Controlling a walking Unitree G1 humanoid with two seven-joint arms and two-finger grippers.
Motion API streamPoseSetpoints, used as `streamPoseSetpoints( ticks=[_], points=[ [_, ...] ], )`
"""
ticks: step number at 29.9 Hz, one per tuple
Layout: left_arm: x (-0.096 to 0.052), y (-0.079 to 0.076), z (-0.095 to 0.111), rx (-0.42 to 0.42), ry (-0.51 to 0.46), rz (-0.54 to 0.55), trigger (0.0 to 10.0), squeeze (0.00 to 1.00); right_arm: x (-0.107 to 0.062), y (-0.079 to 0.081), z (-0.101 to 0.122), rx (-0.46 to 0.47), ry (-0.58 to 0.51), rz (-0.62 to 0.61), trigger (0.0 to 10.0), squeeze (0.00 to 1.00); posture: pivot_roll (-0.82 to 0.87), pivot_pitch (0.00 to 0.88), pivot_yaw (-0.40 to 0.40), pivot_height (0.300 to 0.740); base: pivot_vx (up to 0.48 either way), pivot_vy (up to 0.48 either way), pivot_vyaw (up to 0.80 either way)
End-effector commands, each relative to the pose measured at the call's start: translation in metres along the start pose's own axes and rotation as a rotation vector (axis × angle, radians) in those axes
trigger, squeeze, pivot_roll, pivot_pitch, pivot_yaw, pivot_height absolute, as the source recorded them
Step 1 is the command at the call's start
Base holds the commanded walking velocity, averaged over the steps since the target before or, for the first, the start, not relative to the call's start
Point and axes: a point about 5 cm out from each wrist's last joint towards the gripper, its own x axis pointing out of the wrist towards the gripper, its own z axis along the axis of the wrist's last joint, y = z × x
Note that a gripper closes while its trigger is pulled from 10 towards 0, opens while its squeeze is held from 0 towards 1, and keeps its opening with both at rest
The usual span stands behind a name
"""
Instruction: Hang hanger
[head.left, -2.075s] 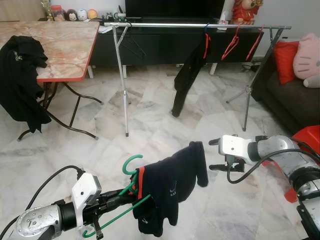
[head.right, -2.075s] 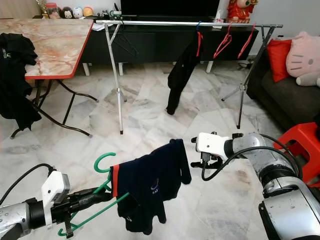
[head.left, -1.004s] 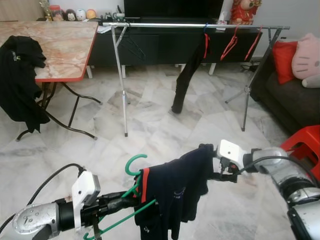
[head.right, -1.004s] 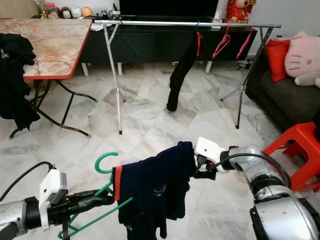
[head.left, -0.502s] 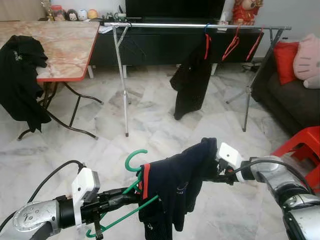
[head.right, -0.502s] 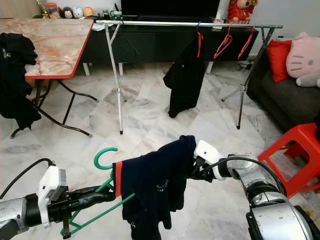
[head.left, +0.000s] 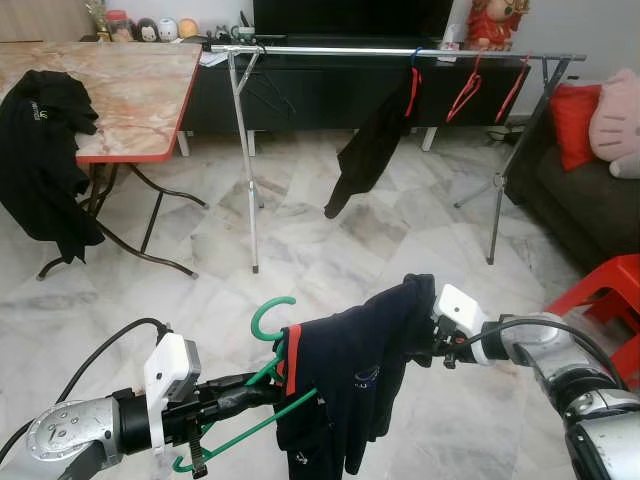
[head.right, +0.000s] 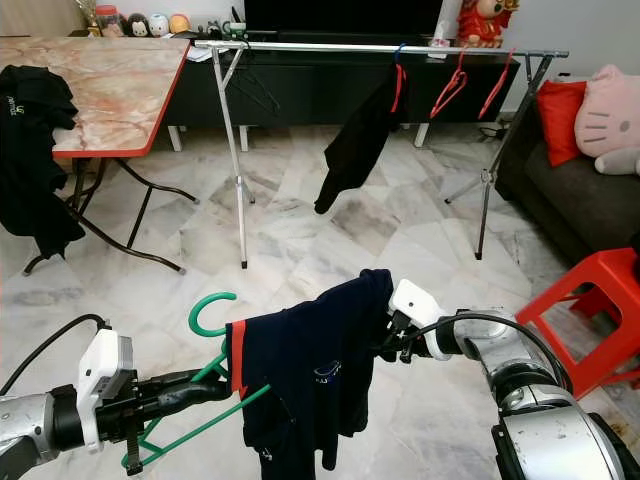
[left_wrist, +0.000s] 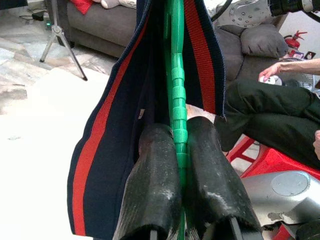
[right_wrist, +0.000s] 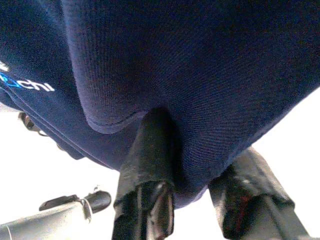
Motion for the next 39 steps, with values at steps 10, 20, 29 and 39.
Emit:
streamPoseSetpoints(
  ticks=[10, 20, 29, 39],
  points=[
    [0.003, -0.002, 0.013, 0.036, -0.040, -0.029, 0.0, 0.00, 0.002, 0.001, 0.002, 0.016, -0.027, -0.002, 0.0, 0.00, -0.02, 0.000, -0.087, 0.740, 0.000, 0.000, 0.00],
    [-0.002, 0.000, -0.005, 0.020, 0.077, -0.005, 0.0, 0.00, 0.003, 0.001, 0.003, -0.021, -0.008, -0.003, 0.0, 0.00, -0.02, 0.000, -0.086, 0.740, 0.000, 0.000, 0.00],
    [-0.012, 0.004, -0.032, 0.010, 0.219, 0.080, 0.0, 0.00, 0.005, 0.003, 0.001, -0.053, 0.029, 0.008, 0.0, 0.00, -0.02, 0.000, -0.086, 0.740, 0.000, 0.000, 0.00],
    [-0.028, 0.003, -0.062, -0.020, 0.358, 0.164, 0.0, 0.00, 0.006, 0.005, -0.004, -0.063, 0.058, 0.009, 0.0, 0.00, -0.02, 0.000, -0.082, 0.740, 0.000, 0.000, 0.00]
  ],
)
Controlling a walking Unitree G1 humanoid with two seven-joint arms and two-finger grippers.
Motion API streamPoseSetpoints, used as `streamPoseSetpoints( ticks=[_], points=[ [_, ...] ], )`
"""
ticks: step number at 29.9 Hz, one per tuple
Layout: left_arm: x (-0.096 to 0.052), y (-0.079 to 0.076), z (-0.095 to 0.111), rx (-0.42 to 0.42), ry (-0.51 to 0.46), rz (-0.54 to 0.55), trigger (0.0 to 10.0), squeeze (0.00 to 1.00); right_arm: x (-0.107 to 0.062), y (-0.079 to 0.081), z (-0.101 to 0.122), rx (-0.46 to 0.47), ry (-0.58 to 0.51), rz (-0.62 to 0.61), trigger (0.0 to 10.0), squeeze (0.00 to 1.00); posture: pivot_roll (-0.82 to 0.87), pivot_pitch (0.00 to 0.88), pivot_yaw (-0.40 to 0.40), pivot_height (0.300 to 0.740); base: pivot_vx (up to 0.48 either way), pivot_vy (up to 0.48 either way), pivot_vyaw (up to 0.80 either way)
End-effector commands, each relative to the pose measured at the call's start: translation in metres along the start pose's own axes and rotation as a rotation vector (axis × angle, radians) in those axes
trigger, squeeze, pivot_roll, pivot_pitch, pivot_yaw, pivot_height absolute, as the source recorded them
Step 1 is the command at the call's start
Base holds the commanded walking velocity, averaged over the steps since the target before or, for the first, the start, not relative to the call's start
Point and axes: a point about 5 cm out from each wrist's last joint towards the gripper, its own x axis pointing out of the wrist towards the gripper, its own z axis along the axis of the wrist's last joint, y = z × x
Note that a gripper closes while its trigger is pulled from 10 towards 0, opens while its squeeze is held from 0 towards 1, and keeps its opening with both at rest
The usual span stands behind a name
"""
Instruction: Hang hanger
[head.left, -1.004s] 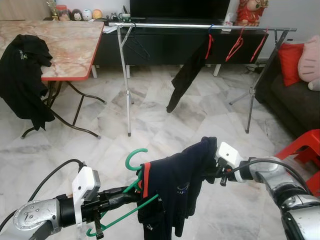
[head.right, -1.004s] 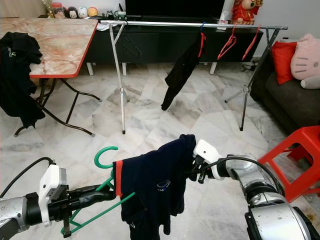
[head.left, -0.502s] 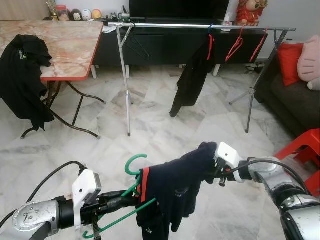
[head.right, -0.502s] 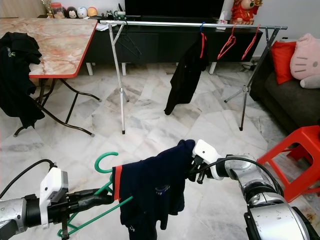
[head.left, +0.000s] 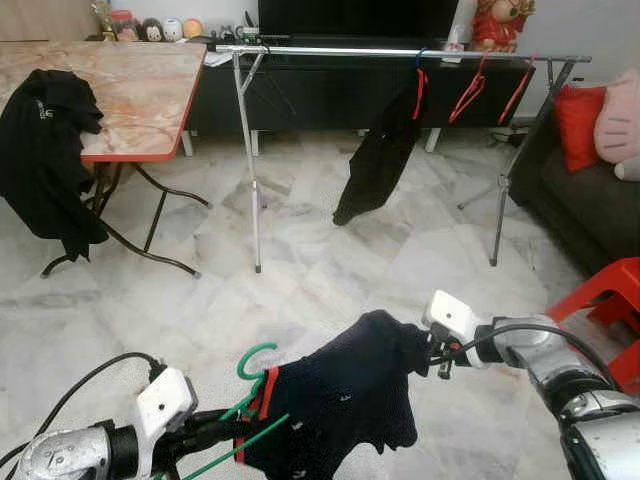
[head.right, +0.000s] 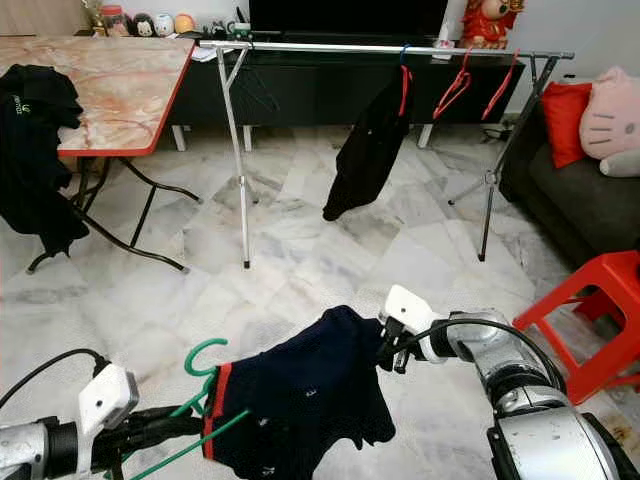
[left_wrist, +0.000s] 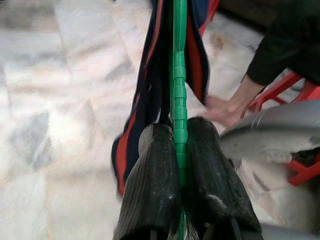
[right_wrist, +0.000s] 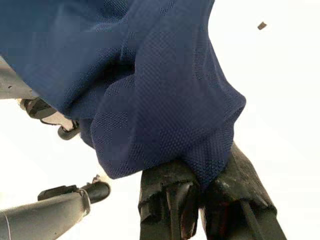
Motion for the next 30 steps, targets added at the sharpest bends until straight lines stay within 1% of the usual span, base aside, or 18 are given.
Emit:
streamPoseSetpoints(
  ticks=[1, 4, 6, 8, 9, 11, 14, 16, 17, 18, 19, 20, 21, 23, 26, 27, 29, 30],
  points=[
    [-0.002, 0.001, -0.007, 0.020, 0.047, 0.015, 0.0, 0.00, -0.001, 0.000, -0.002, -0.016, 0.010, -0.002, 0.0, 0.00, -0.02, 0.000, -0.082, 0.740, 0.000, 0.000, 0.00],
    [-0.002, 0.001, -0.007, 0.020, 0.047, 0.015, 0.0, 0.00, -0.001, 0.000, -0.002, -0.016, 0.010, -0.002, 0.0, 0.00, -0.02, 0.000, -0.082, 0.740, 0.000, 0.000, 0.00],
    [-0.008, 0.000, -0.034, 0.020, 0.199, 0.057, 0.0, 0.00, 0.002, 0.004, -0.005, -0.027, 0.032, 0.008, 0.0, 0.00, -0.02, 0.000, -0.068, 0.740, 0.000, 0.000, 0.00],
    [-0.012, 0.000, -0.049, 0.029, 0.274, 0.095, 0.0, 0.00, 0.003, 0.007, -0.009, -0.034, 0.048, 0.014, 0.0, 0.00, -0.02, 0.000, -0.064, 0.740, 0.000, 0.000, 0.00],
    [-0.014, 0.002, -0.053, 0.031, 0.283, 0.130, 0.0, 0.00, 0.004, 0.007, -0.010, -0.037, 0.057, 0.011, 0.0, 0.00, -0.02, 0.000, -0.064, 0.740, 0.000, 0.000, 0.00],
    [-0.014, 0.002, -0.054, 0.029, 0.286, 0.142, 0.0, 0.00, 0.004, 0.007, -0.010, -0.038, 0.060, 0.010, 0.0, 0.00, -0.02, 0.000, -0.064, 0.740, 0.000, 0.000, 0.00],
    [-0.019, 0.008, -0.074, 0.038, 0.362, 0.246, 0.0, 0.00, 0.006, 0.009, -0.012, -0.037, 0.062, 0.005, 0.0, 0.00, -0.01, 0.000, -0.057, 0.740, 0.000, 0.000, 0.00],
    [-0.020, 0.008, -0.076, 0.035, 0.368, 0.258, 0.0, 0.00, 0.006, 0.009, -0.012, -0.036, 0.060, 0.004, 0.0, 0.00, -0.01, 0.000, -0.056, 0.740, 0.000, 0.000, 0.00],
    [-0.023, 0.016, -0.087, 0.065, 0.416, 0.371, 0.0, 0.00, 0.007, 0.009, -0.011, -0.019, 0.036, -0.025, 0.0, 0.00, -0.02, 0.000, -0.051, 0.740, 0.000, 0.000, 0.00],
    [-0.023, 0.023, -0.092, 0.087, 0.423, 0.481, 0.5, 0.00, 0.008, 0.007, -0.010, 0.012, 0.000, -0.069, 0.0, 0.00, -0.02, 0.000, -0.050, 0.740, 0.000, 0.000, 0.00],
    [-0.023, 0.023, -0.092, 0.087, 0.423, 0.481, 0.5, 0.00, 0.008, 0.007, -0.010, 0.012, 0.000, -0.069, 0.0, 0.00, -0.02, 0.000, -0.050, 0.740, 0.000, 0.000, 0.00],
    [-0.023, 0.029, -0.093, 0.089, 0.405, 0.587, 4.4, 0.00, 0.009, 0.005, -0.008, 0.046, -0.035, -0.116, 0.0, 0.00, -0.02, 0.000, -0.050, 0.740, 0.000, 0.000, 0.00],
    [-0.021, 0.031, -0.095, 0.053, 0.387, 0.647, 9.9, 0.00, 0.010, 0.006, -0.008, 0.078, -0.065, -0.138, 0.0, 0.00, -0.01, 0.000, -0.054, 0.740, 0.000, 0.000, 0.00],
    [-0.018, 0.031, -0.098, 0.000, 0.361, 0.715, 10.0, 0.00, 0.012, 0.009, -0.011, 0.130, -0.104, -0.157, 0.0, 0.00, 0.00, 0.000, -0.053, 0.740, 0.000, 0.000, 0.00],
    [-0.012, 0.026, -0.105, -0.022, 0.355, 0.731, 10.0, 0.00, 0.013, 0.016, -0.022, 0.167, -0.117, -0.167, 0.0, 0.00, -0.02, 0.000, -0.045, 0.740, 0.000, 0.000, 0.00],
    [-0.009, 0.023, -0.107, -0.026, 0.348, 0.742, 10.0, 0.00, 0.012, 0.018, -0.027, 0.181, -0.118, -0.193, 0.0, 0.00, -0.02, 0.000, -0.039, 0.740, 0.000, 0.000, 0.00],
    [0.002, 0.021, -0.112, -0.094, 0.279, 0.874, 10.0, 0.00, 0.013, 0.020, -0.037, 0.303, -0.188, -0.345, 0.0, 0.00, -0.03, 0.000, -0.031, 0.740, 0.000, 0.000, 0.00],
    [0.004, 0.021, -0.112, -0.106, 0.266, 0.897, 10.0, 0.00, 0.013, 0.021, -0.037, 0.320, -0.207, -0.362, 0.0, 0.00, -0.03, 0.000, -0.029, 0.740, 0.000, 0.000, 0.00]
  ],
)
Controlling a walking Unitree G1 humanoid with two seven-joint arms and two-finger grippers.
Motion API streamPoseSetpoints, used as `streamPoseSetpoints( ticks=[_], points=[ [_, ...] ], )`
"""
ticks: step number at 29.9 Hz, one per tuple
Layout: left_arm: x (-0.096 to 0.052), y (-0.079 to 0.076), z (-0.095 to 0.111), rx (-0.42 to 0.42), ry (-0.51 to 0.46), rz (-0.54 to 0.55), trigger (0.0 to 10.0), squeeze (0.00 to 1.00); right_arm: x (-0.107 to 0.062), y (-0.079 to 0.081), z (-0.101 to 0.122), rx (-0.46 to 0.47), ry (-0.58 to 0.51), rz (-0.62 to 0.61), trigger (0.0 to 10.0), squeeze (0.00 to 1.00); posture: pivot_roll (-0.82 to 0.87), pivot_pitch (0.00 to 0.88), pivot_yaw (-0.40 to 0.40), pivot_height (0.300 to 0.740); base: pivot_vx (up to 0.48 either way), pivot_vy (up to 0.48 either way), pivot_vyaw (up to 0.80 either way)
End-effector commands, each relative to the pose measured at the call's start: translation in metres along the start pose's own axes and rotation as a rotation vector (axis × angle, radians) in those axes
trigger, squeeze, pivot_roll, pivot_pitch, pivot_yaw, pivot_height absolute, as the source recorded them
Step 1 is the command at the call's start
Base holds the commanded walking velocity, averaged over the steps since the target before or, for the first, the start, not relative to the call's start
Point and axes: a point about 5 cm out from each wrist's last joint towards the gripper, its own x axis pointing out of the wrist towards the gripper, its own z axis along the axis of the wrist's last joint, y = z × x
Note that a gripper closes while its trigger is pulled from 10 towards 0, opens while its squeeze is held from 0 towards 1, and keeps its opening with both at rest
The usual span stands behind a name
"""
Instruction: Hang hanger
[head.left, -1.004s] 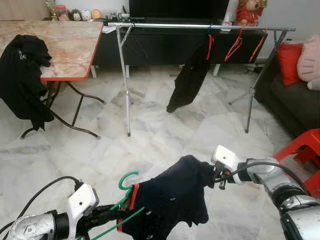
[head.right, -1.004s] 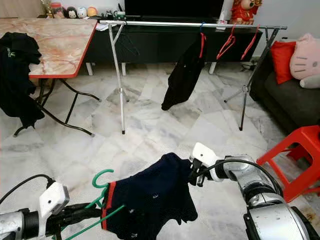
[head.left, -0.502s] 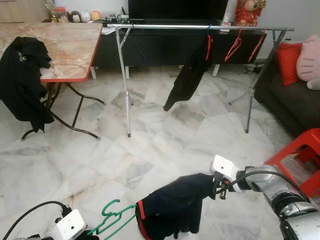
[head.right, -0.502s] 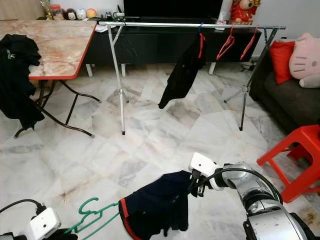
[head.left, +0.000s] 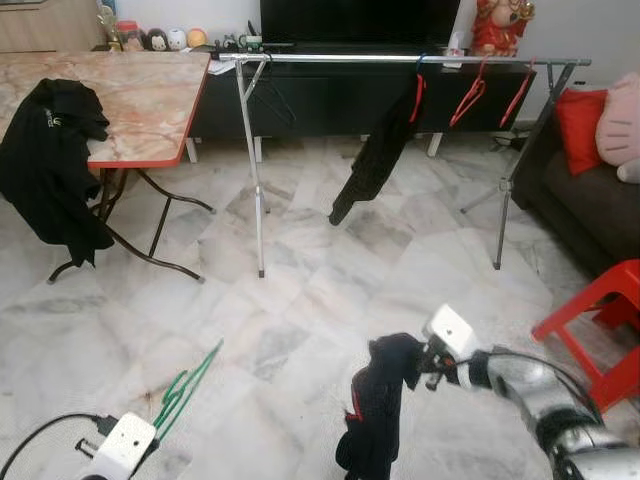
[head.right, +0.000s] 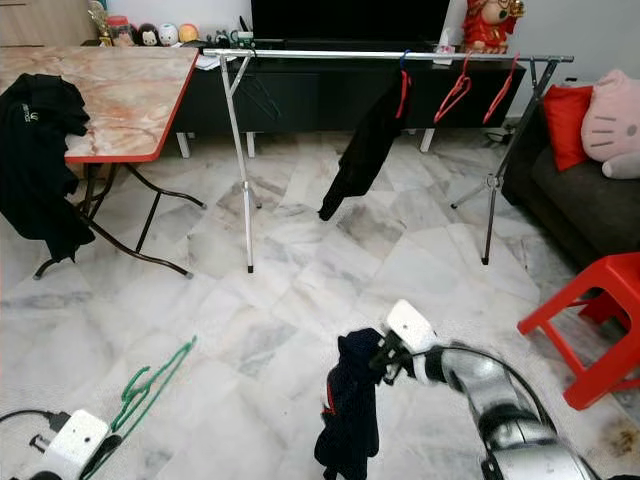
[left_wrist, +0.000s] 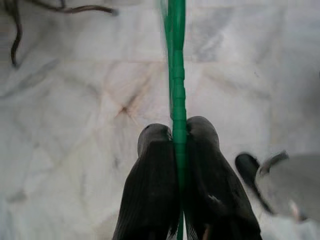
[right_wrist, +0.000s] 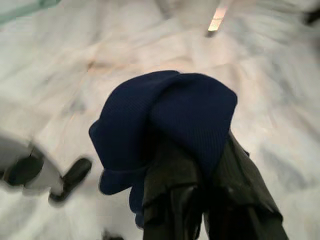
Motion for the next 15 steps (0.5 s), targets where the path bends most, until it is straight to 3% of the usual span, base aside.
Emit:
streamPoseSetpoints(
  ticks=[1, 2, 4, 7, 11, 15],
  points=[
    [0.003, 0.003, 0.004, -0.045, -0.044, 0.068, 10.0, 0.00, 0.002, -0.006, 0.014, 0.044, -0.108, -0.094, 0.0, 0.00, -0.04, 0.000, -0.025, 0.740, 0.000, 0.000, 0.00],
    [0.004, 0.002, 0.007, -0.116, -0.072, 0.113, 10.0, 0.00, 0.005, -0.005, 0.014, 0.128, -0.160, -0.164, 0.0, 0.00, -0.04, 0.000, -0.023, 0.740, 0.000, 0.000, 0.00],
    [0.005, 0.002, 0.007, -0.170, -0.081, 0.164, 10.0, 0.00, 0.007, 0.000, 0.012, 0.164, -0.199, -0.207, 0.0, 0.00, -0.05, 0.000, -0.014, 0.740, 0.000, 0.000, 0.00],
    [0.005, 0.001, 0.006, -0.187, -0.087, 0.197, 10.0, 0.00, 0.008, 0.003, 0.010, 0.165, -0.214, -0.244, 0.0, 0.00, -0.05, 0.000, -0.010, 0.740, 0.000, 0.000, 0.00],
    [0.007, -0.003, 0.012, -0.261, -0.154, 0.245, 10.0, 0.00, 0.009, 0.017, -0.004, 0.260, -0.261, -0.399, 0.0, 0.00, -0.05, 0.000, 0.009, 0.740, 0.000, 0.000, 0.00],
    [0.007, -0.004, 0.012, -0.263, -0.156, 0.248, 10.0, 0.00, 0.009, 0.017, -0.005, 0.262, -0.262, -0.403, 0.0, 0.00, -0.05, 0.000, 0.009, 0.740, 0.000, 0.000, 0.00]
  ],
)
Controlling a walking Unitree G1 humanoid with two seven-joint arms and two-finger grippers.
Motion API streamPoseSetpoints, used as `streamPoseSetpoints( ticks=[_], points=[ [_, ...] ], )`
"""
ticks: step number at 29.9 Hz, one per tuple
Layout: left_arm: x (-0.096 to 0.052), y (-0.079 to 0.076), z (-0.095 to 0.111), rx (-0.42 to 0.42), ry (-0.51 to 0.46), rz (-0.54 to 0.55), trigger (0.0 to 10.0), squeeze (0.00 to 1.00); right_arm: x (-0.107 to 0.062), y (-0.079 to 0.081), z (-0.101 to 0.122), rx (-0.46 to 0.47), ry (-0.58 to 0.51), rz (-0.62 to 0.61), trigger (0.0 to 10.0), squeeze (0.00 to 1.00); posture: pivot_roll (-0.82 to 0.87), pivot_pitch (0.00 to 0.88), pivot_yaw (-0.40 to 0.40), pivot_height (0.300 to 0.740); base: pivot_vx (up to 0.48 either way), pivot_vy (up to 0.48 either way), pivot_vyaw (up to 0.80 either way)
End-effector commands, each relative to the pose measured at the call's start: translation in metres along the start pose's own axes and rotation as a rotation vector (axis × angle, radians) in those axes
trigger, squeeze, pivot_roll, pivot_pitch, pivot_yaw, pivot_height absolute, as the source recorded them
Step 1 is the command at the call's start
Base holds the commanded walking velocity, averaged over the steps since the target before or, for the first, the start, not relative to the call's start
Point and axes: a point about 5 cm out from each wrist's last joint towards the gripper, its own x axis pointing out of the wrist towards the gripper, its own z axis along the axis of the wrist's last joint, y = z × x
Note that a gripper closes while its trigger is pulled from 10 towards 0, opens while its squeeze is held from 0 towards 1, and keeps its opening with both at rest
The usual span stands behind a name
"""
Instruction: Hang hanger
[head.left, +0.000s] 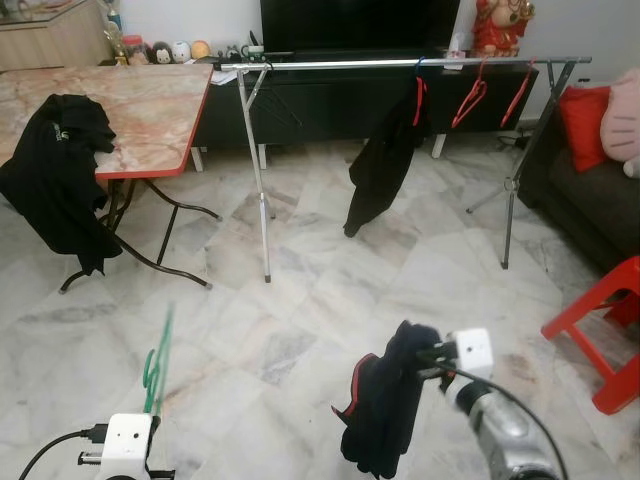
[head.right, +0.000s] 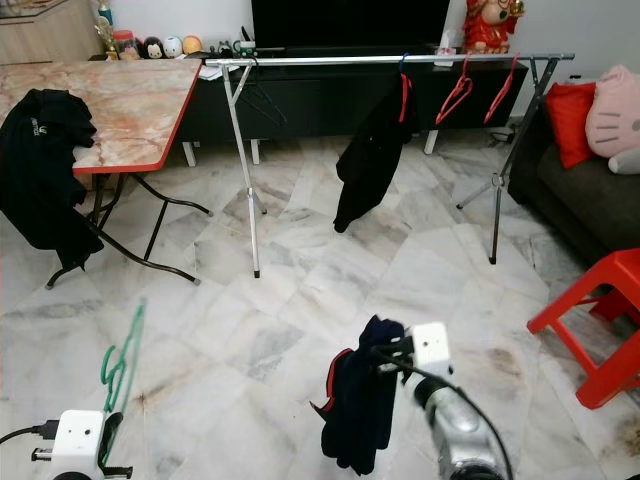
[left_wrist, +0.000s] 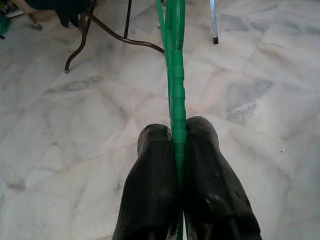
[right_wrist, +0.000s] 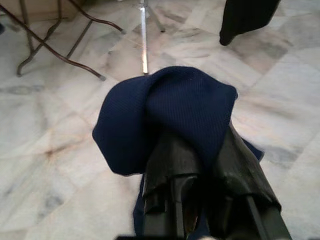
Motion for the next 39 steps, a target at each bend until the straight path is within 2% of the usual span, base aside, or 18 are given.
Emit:
streamPoseSetpoints(
  ticks=[1, 2, 5, 7, 10, 14, 17, 23, 27, 32, 33, 39],
  points=[
    [0.000, 0.006, 0.001, -0.059, -0.026, 0.062, 10.0, 0.00, -0.009, 0.009, 0.006, -0.076, -0.102, -0.018, 0.0, 0.00, -0.07, 0.000, 0.037, 0.740, 0.000, 0.000, 0.00],
    [0.000, 0.006, 0.003, -0.074, -0.044, 0.080, 10.0, 0.00, -0.020, 0.018, 0.004, -0.119, -0.148, -0.035, 0.0, 0.00, -0.07, 0.000, 0.042, 0.740, 0.000, 0.000, 0.00],
    [-0.002, 0.004, 0.003, -0.065, -0.056, 0.073, 10.0, 0.00, -0.031, 0.013, 0.009, -0.134, -0.191, -0.114, 0.0, 0.00, -0.08, 0.000, 0.051, 0.740, 0.000, 0.000, 0.00],
    [-0.003, -0.001, 0.005, -0.077, -0.074, 0.070, 10.0, 0.00, -0.044, 0.019, 0.016, -0.204, -0.241, -0.108, 0.0, 0.00, -0.08, 0.000, 0.058, 0.740, 0.000, 0.000, 0.00],
    [-0.002, -0.007, 0.010, -0.073, -0.098, 0.053, 10.0, 0.00, -0.059, 0.026, 0.019, -0.195, -0.265, -0.134, 0.0, 0.00, -0.08, 0.000, 0.059, 0.740, 0.000, 0.000, 0.00],
    [-0.001, -0.009, 0.012, -0.080, -0.114, 0.054, 10.0, 0.00, -0.069, 0.031, 0.021, -0.206, -0.258, -0.160, 0.0, 0.00, -0.09, 0.000, 0.060, 0.740, 0.000, 0.000, 0.00],
    [0.000, -0.012, 0.013, -0.084, -0.120, 0.054, 10.0, 0.00, -0.067, 0.030, 0.018, -0.197, -0.243, -0.183, 0.0, 0.00, -0.09, 0.000, 0.062, 0.740, 0.000, 0.000, 0.00],
    [0.007, -0.020, 0.018, -0.091, -0.131, 0.049, 10.0, 0.00, -0.055, 0.029, 0.039, -0.202, -0.270, -0.201, 0.0, 0.00, -0.10, 0.000, 0.057, 0.740, 0.000, 0.000, 0.00],
    [0.011, -0.022, 0.019, -0.105, -0.131, 0.059, 10.0, 0.00, -0.052, 0.027, 0.041, -0.205, -0.272, -0.196, 0.0, 0.00, -0.10, 0.000, 0.048, 0.740, 0.000, 0.000, 0.00],
    [0.010, -0.026, 0.018, -0.097, -0.131, 0.062, 10.0, 0.00, -0.051, 0.021, 0.038, -0.201, -0.257, -0.207, 0.0, 0.00, -0.07, 0.000, 0.031, 0.740, 0.000, 0.000, 0.00],
    [0.009, -0.026, 0.020, -0.105, -0.142, 0.077, 10.0, 0.00, -0.046, 0.017, 0.042, -0.192, -0.252, -0.207, 0.0, 0.00, -0.03, 0.000, 0.007, 0.740, 0.000, 0.000, 0.00],
    [0.008, -0.027, 0.021, -0.110, -0.152, 0.087, 10.0, 0.00, -0.044, 0.012, 0.047, -0.193, -0.256, -0.213, 0.0, 0.00, -0.06, 0.000, 0.017, 0.740, 0.000, 0.000, 0.00]
  ],
)
